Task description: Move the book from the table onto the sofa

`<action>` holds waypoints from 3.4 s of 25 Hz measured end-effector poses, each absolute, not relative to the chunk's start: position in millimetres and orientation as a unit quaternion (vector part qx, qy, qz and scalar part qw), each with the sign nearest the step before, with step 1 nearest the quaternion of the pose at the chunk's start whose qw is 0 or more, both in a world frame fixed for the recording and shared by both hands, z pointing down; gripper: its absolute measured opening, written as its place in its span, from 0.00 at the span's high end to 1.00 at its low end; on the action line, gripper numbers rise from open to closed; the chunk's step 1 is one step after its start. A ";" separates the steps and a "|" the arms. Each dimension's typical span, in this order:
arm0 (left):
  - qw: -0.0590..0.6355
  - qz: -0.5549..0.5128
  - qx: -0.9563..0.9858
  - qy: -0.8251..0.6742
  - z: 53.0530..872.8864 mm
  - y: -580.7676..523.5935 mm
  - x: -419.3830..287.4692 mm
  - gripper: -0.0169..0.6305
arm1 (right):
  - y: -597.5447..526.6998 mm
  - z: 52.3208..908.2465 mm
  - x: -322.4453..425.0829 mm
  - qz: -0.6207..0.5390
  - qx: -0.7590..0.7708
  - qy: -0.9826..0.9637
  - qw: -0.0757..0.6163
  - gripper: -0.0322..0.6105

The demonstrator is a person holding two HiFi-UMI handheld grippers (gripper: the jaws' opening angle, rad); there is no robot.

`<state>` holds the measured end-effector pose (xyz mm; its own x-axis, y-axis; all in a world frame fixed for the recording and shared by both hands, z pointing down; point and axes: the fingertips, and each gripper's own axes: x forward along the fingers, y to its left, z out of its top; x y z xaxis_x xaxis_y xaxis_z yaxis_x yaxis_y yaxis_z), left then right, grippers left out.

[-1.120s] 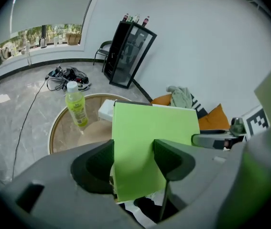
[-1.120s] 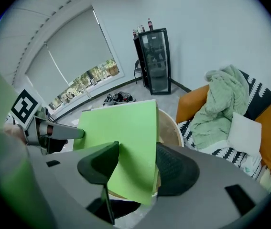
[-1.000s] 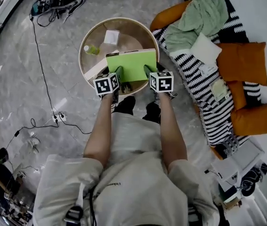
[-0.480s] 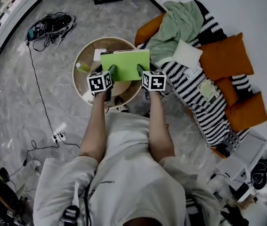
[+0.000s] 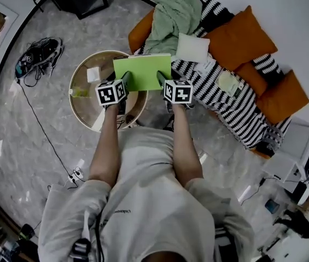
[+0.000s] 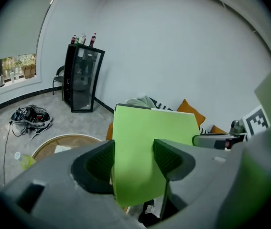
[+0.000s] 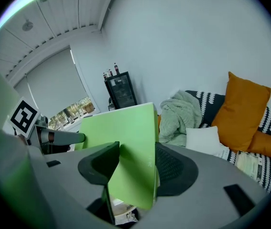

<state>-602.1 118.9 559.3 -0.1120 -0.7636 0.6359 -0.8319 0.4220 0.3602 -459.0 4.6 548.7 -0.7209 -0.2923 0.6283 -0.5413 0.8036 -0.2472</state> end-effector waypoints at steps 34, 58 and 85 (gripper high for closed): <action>0.337 0.146 0.682 -0.633 545.5 -125.3 -313.9 0.58 | -174.0 538.3 -131.4 0.281 0.401 -0.850 0.195 0.66; 0.311 0.188 0.758 -0.541 555.8 -175.9 -130.0 0.58 | -181.3 550.2 57.0 0.302 0.511 -0.789 0.159 0.66; 0.300 0.197 0.781 -0.511 545.6 -186.5 -80.3 0.58 | -186.2 536.7 107.3 0.300 0.537 -0.778 0.131 0.66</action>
<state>-80.3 -186.5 545.6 0.4008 -0.6803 0.6136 -0.9162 -0.2988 0.2671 107.3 -186.2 536.7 -0.3895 -0.7560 0.5260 -0.9135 0.2443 -0.3252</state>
